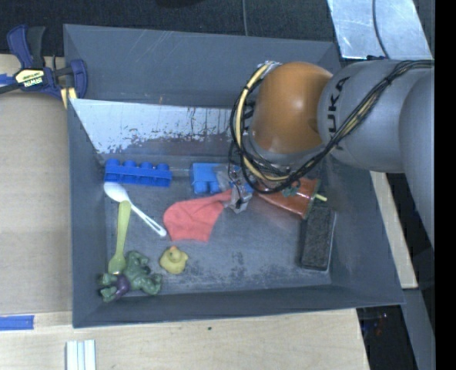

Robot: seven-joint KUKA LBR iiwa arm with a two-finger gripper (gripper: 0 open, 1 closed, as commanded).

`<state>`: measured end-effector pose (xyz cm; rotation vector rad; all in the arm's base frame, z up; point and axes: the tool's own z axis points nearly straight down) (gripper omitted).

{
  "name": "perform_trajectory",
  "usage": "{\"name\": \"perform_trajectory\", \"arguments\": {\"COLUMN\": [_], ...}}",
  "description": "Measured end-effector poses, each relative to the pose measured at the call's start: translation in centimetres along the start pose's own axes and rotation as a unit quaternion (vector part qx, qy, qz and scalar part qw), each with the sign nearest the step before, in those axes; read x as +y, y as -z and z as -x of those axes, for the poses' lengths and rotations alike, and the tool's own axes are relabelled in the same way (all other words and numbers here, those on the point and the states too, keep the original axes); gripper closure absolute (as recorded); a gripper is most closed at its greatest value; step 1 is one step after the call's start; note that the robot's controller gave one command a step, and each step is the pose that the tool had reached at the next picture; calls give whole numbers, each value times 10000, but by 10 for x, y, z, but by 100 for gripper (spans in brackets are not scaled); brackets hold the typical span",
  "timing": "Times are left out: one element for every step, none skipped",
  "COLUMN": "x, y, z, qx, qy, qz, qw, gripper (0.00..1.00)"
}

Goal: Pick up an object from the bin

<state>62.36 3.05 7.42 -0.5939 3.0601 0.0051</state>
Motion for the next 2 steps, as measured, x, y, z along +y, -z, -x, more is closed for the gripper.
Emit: {"name": "perform_trajectory", "arguments": {"x": [-4, 4], "y": [78, 154], "z": [-12, -15], "qx": [6, 20], "qy": [93, 106], "qz": [3, 13], "qw": [10000, 9999], "gripper": [100, 100]}}
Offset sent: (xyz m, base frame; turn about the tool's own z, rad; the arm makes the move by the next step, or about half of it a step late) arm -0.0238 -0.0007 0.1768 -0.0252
